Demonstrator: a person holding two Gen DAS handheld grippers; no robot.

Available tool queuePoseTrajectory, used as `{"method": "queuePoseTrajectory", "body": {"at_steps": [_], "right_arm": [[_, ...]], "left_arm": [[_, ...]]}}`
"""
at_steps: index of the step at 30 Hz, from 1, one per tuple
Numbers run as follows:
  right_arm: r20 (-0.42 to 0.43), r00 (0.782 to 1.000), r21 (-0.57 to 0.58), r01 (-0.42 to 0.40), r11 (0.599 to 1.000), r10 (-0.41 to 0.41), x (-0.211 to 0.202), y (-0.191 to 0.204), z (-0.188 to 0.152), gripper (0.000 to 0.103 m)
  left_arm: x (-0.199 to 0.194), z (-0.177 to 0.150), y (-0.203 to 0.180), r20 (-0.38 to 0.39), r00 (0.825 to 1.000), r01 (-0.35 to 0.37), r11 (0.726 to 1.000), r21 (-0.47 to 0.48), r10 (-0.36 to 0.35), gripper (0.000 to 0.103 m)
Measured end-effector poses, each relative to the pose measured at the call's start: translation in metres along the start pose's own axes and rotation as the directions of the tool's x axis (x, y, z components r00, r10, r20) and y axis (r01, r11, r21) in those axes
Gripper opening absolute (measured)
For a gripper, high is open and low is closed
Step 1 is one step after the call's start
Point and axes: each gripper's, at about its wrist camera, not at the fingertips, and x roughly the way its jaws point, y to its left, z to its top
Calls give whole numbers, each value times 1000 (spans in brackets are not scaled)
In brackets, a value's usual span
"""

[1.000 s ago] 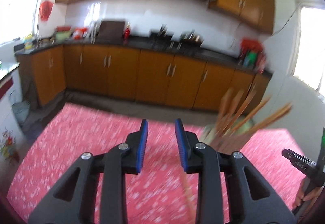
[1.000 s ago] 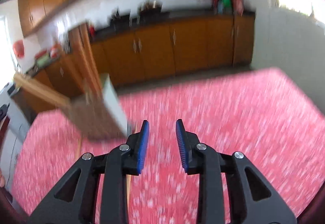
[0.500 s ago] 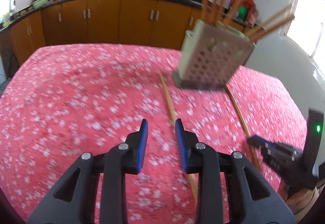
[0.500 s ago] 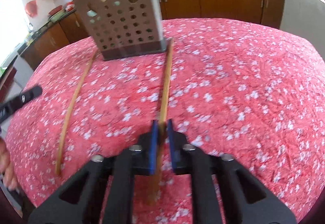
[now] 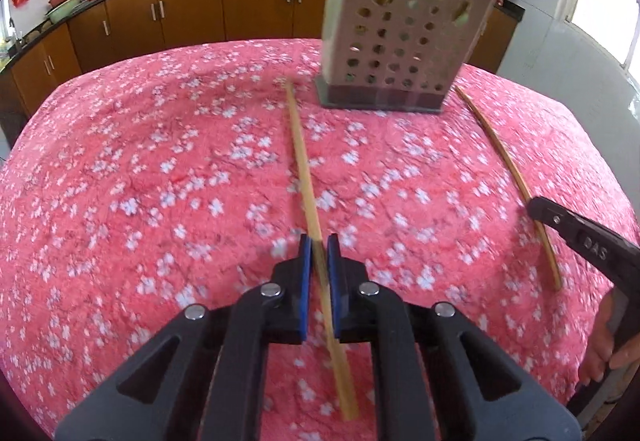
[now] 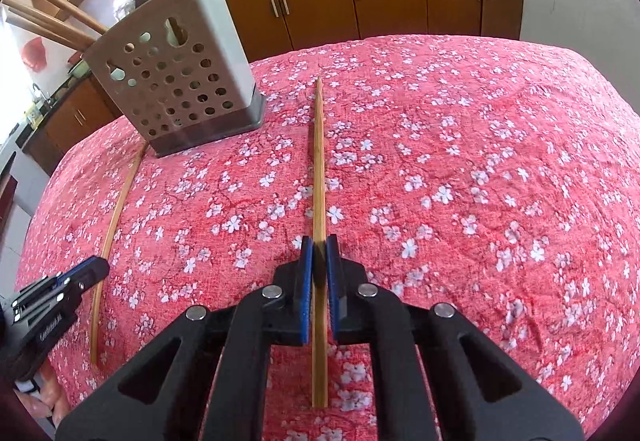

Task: Organize utensils
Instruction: 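Lower both open tools to the last chopsticks and close each on one, then hold the last chopsticks in both tools against the cloth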

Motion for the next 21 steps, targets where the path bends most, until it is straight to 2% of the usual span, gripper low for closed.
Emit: {"method": "queuePoseTrajectory", "body": {"at_steps": [7, 11, 21], "right_arm": [[24, 999, -29, 45, 999, -44, 12, 3, 17, 8], [33, 997, -34, 75, 997, -74, 22, 0, 25, 8], [36, 996, -32, 79, 996, -78, 24, 0, 26, 8]], "left_arm": [[16, 29, 48, 21, 997, -77, 995, -66, 78, 8], [23, 39, 64, 34, 994, -107, 993, -41, 108, 10], [30, 45, 76, 37, 995, -85, 994, -67, 87, 11]]}}
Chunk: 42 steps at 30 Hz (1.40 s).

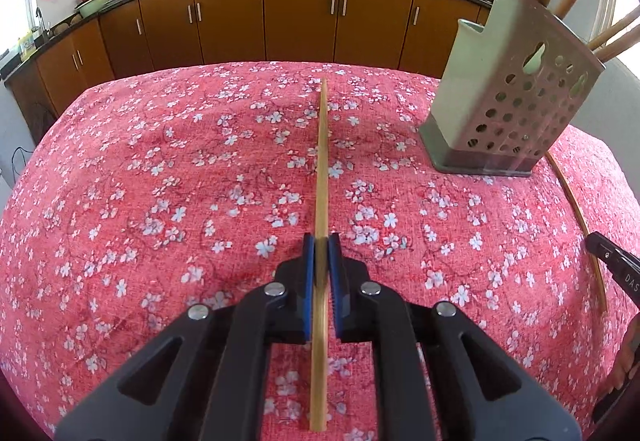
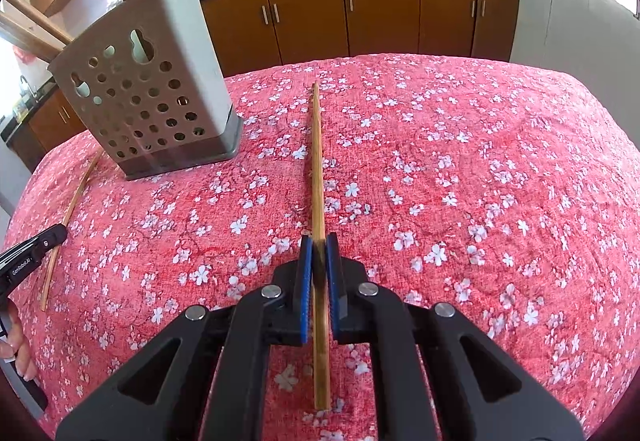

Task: Organize utensils
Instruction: 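Hold the last chopsticks in both tools against the cloth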

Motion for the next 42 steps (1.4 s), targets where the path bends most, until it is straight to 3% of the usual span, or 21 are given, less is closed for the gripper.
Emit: {"method": "queuePoseTrajectory", "body": {"at_steps": [42], "right_arm": [[0, 1000, 1, 4, 1000, -4, 0, 0, -1, 8]], "left_arm": [[-2, -1, 1, 0, 1000, 12, 1000, -13, -12, 11]]}}
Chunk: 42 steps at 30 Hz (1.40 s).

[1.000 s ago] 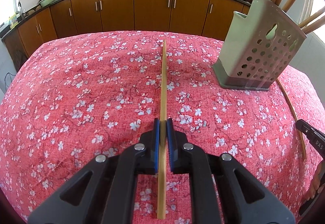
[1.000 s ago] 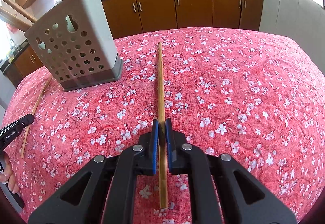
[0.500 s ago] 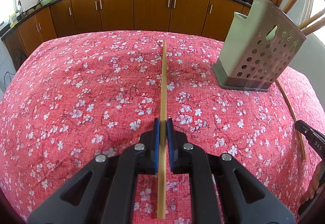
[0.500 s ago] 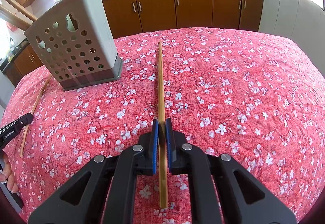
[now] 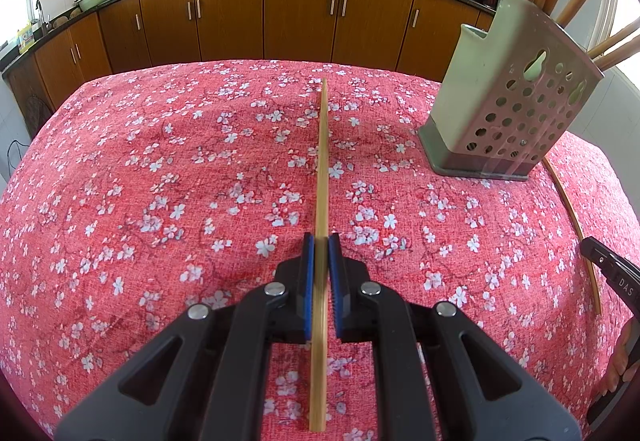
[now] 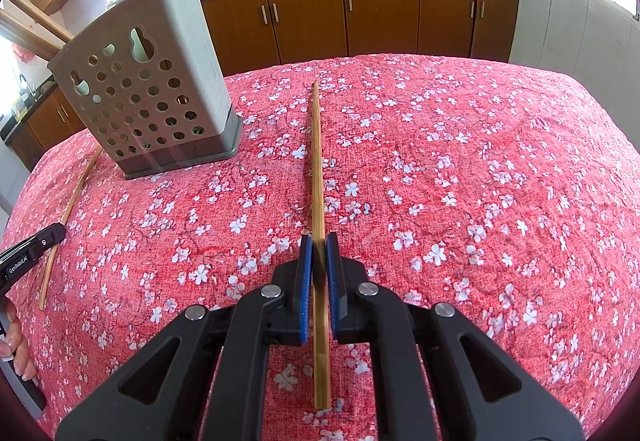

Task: Organize utensils
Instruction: 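Hold the last chopsticks in both tools against the cloth, then lift both held chopsticks over the holder and lower them inside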

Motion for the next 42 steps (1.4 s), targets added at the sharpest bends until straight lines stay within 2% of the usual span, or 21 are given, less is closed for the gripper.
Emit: {"method": "queuePoseTrajectory", "body": {"at_steps": [21, 25, 32, 34, 38, 42], "right_arm": [[-2, 1000, 0, 2, 1000, -2, 0, 0, 0, 8], [-3, 1000, -29, 13, 999, -13, -5, 3, -5, 8], [-4, 1000, -8, -22, 1000, 21, -14, -5, -15, 8], [-4, 1000, -11, -7, 1000, 7, -17, -4, -13, 8], [73, 997, -4, -15, 1000, 15, -44, -6, -4, 8], [214, 977, -22, -5, 1000, 10, -89, -7, 17, 8]], "left_arm": [[0, 0, -1, 0, 1000, 4, 1000, -2, -4, 11], [-6, -6, -5, -6, 1000, -19, 998, 54, 19, 11], [-16, -20, -7, -5, 1000, -29, 996, 83, 29, 9], [-18, -20, -11, -14, 999, -38, 994, 104, 40, 8], [-42, -11, -10, 23, 1000, -17, 994, 105, 14, 8], [-87, 10, -12, 127, 992, 4, 995, 103, -17, 8]]}}
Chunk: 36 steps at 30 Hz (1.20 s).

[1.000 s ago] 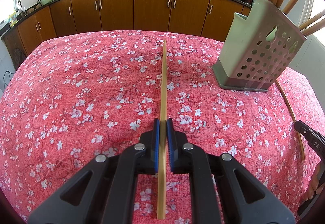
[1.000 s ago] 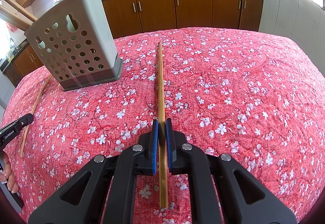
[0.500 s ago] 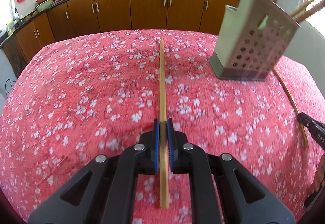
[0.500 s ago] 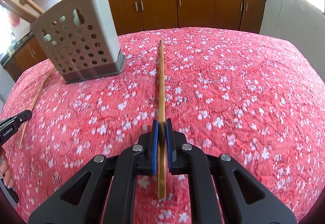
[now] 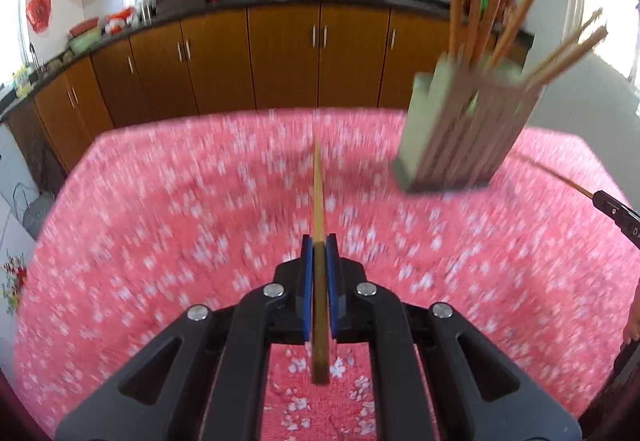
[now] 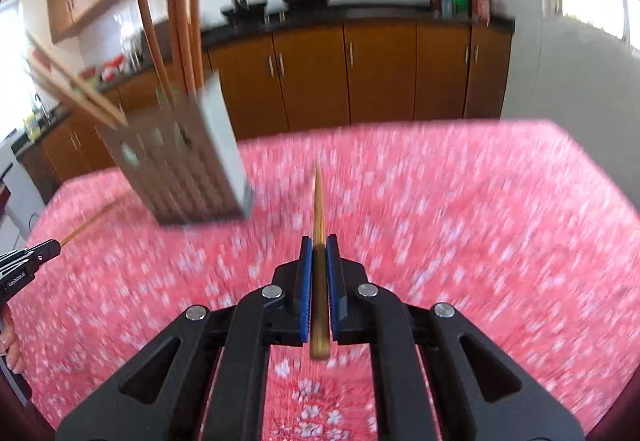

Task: Organize utensils
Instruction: 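Lift both held chopsticks over the holder and lower them inside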

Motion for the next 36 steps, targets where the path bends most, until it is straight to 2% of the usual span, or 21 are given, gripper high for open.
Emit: {"method": "queuePoseTrajectory", "body": {"at_steps": [6, 11, 16, 20, 23, 29, 36], "right_arm": [[129, 992, 3, -3, 1000, 2, -35, -2, 36, 8], [171, 985, 7, -12, 1000, 11, -43, -1, 48, 8], [201, 978, 16, -66, 998, 62, -58, 4, 59, 8], [237, 963, 18, -133, 991, 125, -77, 10, 69, 8], [271, 945, 15, -195, 981, 183, -93, 16, 80, 8], [355, 899, -25, -264, 964, 256, -119, 35, 99, 8], [458, 846, -67, -275, 959, 274, -135, 53, 124, 8]], "left_arm": [[-43, 35, 3, 127, 992, 21, 1000, -6, -20, 8], [-59, 54, 1, 175, 984, 28, 1000, 5, -28, 8], [-83, 64, -3, 215, 973, 76, 997, 31, -81, 8], [-107, 71, -14, 255, 957, 127, 990, 58, -137, 8], [-125, 79, -25, 285, 940, 175, 982, 70, -188, 8], [-157, 98, -54, 353, 892, 264, 959, 103, -283, 8], [-175, 125, -74, 474, 845, 237, 968, 83, -248, 8]]}}
